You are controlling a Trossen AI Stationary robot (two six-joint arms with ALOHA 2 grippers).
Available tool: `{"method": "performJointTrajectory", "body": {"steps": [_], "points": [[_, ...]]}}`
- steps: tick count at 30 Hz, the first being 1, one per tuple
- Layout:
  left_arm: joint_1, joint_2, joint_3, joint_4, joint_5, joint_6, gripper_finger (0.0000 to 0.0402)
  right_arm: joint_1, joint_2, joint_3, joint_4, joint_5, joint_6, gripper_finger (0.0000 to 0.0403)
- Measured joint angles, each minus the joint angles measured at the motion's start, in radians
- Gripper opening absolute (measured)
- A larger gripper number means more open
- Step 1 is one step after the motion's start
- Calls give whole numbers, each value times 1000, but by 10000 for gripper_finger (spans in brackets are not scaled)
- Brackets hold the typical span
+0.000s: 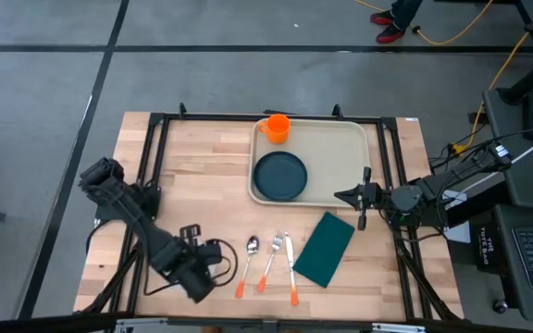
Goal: Set up tray
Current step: Put the white bowl on the blue plate on the serving tray
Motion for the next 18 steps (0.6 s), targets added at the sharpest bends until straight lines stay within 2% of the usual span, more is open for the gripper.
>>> {"method": "performJointTrajectory", "body": {"steps": [9,18], "points": [[-119,11,0,4,9,-133,2,0,0,0,1,1,46,12],[-168,29,0,6,10,-99,2,0,0,0,1,1,47,12]]}}
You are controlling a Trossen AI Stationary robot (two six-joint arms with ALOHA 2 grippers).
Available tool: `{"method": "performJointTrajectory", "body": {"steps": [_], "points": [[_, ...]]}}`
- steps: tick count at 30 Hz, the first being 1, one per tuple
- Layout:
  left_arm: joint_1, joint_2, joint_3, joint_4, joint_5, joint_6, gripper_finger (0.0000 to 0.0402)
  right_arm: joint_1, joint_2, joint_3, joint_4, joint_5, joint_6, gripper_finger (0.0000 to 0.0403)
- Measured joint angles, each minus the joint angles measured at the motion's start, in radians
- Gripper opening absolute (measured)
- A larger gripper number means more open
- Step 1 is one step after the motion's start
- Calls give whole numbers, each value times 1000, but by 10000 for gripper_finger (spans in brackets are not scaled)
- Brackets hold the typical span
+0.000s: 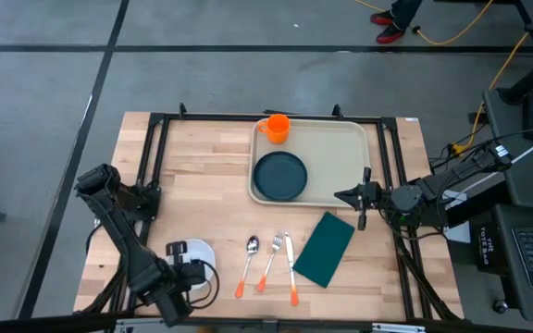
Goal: Set up tray
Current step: Put the white bowl on the blue plate on the serving tray
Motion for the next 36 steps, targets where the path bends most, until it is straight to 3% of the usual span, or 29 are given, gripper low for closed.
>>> {"method": "performJointTrajectory", "body": {"steps": [10,21,26,36], "points": [[-5,0,0,0,-14,0,25,0,0,0,0,0,-4,12],[-6,0,0,4,-57,-4,96,0,0,0,-1,-1,-7,12],[-6,0,0,98,-54,24,124,0,0,0,-1,-1,-7,12],[-6,14,0,128,-55,79,141,0,0,0,-1,-1,-7,12]]}}
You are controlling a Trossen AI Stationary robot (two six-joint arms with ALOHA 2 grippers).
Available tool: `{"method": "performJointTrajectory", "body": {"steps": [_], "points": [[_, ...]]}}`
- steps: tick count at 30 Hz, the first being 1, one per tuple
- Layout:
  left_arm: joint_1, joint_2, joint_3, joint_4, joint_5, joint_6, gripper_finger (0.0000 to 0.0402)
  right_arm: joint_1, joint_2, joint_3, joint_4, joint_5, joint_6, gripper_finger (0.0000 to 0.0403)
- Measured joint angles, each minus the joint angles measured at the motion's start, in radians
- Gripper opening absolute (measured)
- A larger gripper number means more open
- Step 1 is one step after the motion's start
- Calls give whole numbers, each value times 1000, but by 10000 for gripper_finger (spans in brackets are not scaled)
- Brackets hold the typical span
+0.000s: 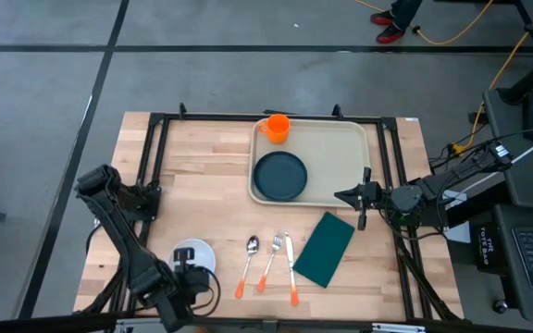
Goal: Set up tray
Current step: Put the white bowl on the blue plate on the serving tray
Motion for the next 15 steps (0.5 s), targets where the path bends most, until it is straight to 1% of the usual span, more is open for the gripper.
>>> {"method": "performJointTrajectory", "body": {"steps": [6,10,15], "points": [[0,49,0,-1,5,-7,141,0,0,0,0,0,0,12],[0,73,0,-1,35,-8,141,0,0,0,0,0,0,12],[0,110,0,-1,36,-9,141,0,0,0,-1,0,0,12]]}}
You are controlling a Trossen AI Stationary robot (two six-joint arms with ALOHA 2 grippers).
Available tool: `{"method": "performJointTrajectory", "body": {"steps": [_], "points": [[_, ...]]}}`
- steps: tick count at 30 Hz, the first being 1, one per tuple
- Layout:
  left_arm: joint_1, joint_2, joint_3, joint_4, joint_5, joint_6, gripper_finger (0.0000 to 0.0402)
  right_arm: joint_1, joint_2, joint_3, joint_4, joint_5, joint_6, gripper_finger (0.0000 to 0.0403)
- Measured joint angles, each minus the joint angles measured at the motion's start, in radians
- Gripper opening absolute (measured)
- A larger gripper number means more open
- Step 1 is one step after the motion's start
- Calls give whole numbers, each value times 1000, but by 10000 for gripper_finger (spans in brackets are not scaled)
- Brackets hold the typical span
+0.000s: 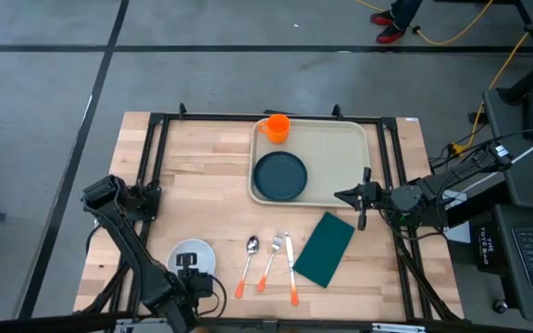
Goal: Set up tray
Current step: Put the white bowl on the blue plate on the serving tray
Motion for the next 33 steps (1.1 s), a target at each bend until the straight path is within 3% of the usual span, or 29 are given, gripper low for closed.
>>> {"method": "performJointTrajectory", "body": {"steps": [14,33], "points": [[0,80,0,0,33,-37,138,0,0,0,-1,0,3,12],[0,80,0,-3,-2,-131,82,0,0,0,-1,0,2,12]]}}
